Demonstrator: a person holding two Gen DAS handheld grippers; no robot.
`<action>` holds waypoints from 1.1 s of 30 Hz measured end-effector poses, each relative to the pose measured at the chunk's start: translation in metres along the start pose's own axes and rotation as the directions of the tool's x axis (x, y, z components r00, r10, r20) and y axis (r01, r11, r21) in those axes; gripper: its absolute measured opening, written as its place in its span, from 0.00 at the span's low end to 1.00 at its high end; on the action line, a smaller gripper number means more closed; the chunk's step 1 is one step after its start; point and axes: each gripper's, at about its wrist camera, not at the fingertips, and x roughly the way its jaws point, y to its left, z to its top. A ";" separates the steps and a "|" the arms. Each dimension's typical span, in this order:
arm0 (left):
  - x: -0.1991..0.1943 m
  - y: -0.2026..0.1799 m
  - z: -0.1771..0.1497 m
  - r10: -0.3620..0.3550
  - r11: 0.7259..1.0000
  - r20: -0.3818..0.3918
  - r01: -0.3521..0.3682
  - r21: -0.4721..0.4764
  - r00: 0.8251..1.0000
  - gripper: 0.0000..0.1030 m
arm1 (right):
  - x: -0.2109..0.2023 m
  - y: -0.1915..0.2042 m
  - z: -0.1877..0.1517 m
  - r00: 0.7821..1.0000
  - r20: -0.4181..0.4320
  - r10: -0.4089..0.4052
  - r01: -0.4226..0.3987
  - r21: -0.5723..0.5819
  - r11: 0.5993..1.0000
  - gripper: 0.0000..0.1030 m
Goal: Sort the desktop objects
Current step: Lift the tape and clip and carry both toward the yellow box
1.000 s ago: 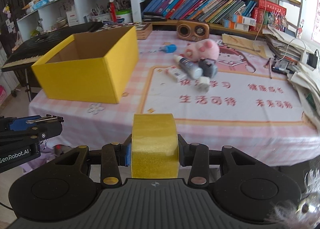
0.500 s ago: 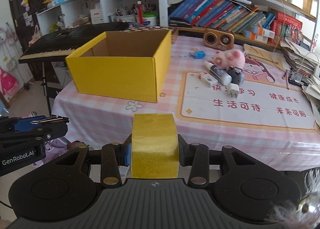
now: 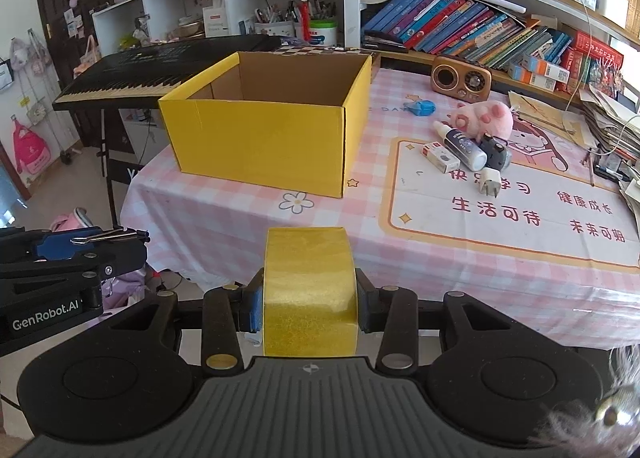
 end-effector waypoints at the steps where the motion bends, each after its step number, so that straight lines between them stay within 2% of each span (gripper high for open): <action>1: 0.000 0.001 0.000 0.001 1.000 0.001 -0.001 0.000 1.000 0.38 | 0.000 0.000 0.000 1.000 0.000 0.001 -0.001 0.000 1.000 0.38; 11: 0.004 0.002 0.009 -0.003 1.000 0.013 0.003 -0.004 1.000 0.38 | -0.002 -0.001 0.008 1.000 0.021 0.019 -0.019 -0.012 1.000 0.38; 19: 0.015 0.003 0.024 0.027 1.000 0.026 -0.028 0.014 0.999 0.38 | 0.004 -0.001 0.026 0.997 0.063 0.053 -0.052 -0.024 0.998 0.38; 27: 0.024 0.012 0.064 0.061 0.998 0.094 -0.061 0.006 0.994 0.38 | 0.018 -0.002 0.078 0.983 0.137 0.121 -0.115 -0.051 0.992 0.38; 33: 0.048 0.012 0.107 0.069 0.997 0.143 -0.072 0.021 0.987 0.38 | 0.037 -0.007 0.126 0.969 0.193 0.152 -0.138 -0.084 0.987 0.38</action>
